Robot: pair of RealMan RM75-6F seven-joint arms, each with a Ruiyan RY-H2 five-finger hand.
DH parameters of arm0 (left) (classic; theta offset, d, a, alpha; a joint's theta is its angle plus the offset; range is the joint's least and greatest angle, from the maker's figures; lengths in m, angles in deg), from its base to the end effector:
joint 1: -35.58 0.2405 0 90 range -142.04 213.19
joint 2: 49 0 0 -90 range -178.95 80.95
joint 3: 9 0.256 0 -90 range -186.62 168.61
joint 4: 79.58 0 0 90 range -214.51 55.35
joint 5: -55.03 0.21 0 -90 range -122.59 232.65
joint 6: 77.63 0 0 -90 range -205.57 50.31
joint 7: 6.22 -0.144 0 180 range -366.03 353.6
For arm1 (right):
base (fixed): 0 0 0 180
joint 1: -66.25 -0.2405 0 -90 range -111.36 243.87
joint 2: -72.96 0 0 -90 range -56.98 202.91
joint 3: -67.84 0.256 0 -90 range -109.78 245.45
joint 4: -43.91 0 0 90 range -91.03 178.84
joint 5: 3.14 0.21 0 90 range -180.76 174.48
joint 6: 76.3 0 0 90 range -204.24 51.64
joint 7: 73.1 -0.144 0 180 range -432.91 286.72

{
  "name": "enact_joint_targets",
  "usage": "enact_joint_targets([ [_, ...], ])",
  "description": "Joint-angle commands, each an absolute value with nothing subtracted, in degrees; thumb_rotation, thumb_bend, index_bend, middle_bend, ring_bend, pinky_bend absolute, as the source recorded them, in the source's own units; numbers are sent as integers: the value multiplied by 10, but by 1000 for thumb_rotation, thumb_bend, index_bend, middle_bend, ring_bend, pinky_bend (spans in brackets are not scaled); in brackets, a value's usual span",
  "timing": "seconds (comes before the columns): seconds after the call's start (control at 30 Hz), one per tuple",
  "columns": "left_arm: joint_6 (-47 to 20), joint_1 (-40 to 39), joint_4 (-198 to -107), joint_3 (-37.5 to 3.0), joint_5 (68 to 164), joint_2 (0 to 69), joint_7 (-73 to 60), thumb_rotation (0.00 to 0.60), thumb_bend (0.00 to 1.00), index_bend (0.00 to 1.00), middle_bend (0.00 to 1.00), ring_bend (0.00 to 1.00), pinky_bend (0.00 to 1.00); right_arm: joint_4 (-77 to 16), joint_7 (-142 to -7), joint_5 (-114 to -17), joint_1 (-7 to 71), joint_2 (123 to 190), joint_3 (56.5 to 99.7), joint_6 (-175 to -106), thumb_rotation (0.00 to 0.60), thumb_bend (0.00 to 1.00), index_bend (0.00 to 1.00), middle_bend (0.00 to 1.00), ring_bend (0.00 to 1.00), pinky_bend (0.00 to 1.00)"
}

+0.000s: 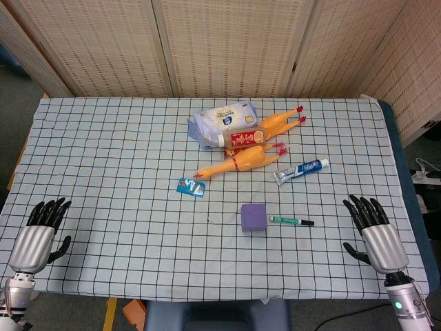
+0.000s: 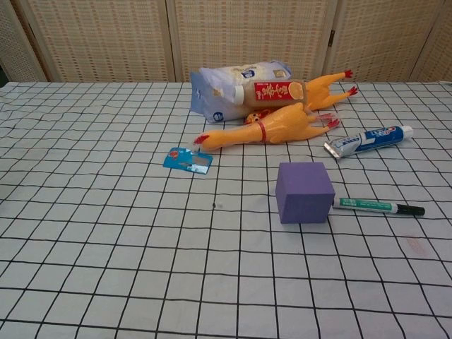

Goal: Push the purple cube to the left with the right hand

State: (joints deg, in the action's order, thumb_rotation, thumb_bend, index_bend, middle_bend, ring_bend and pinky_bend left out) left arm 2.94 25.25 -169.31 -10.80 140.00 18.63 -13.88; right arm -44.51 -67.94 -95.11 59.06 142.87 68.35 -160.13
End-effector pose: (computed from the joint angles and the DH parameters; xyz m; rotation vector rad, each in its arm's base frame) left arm -0.3043 0.2067 0.1313 -1.5176 -0.8255 -0.8209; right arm -0.2980 -0.1838 0.1183 1.5530 -0.8281 0.9087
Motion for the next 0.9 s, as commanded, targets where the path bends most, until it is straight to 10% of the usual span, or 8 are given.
enact_joint_targets([
  [0.03, 27, 254, -1696, -108, 1395, 185, -141, 600, 445, 0, 0, 0, 36, -444, -675, -950, 591, 1429, 684, -1601, 600, 114, 0, 0, 0, 2],
  [0.3, 16, 248, -1701, -106, 1399, 187, -141, 600, 445, 0, 0, 0, 36, -431, -649, -920, 576, 1452, 696, -1565, 600, 114, 11, 0, 0, 2],
  [0.63, -18, 232, -1704, -104, 1396, 182, -128, 600, 445, 0, 0, 0, 42, -409, -540, -874, 465, 1529, 737, -1418, 600, 127, 481, 345, 76, 93],
  [0.9, -21, 231, -1705, -98, 1405, 169, -97, 600, 445, 0, 0, 0, 42, -391, -428, -805, 433, 1600, 757, -1386, 600, 143, 516, 396, 109, 96],
])
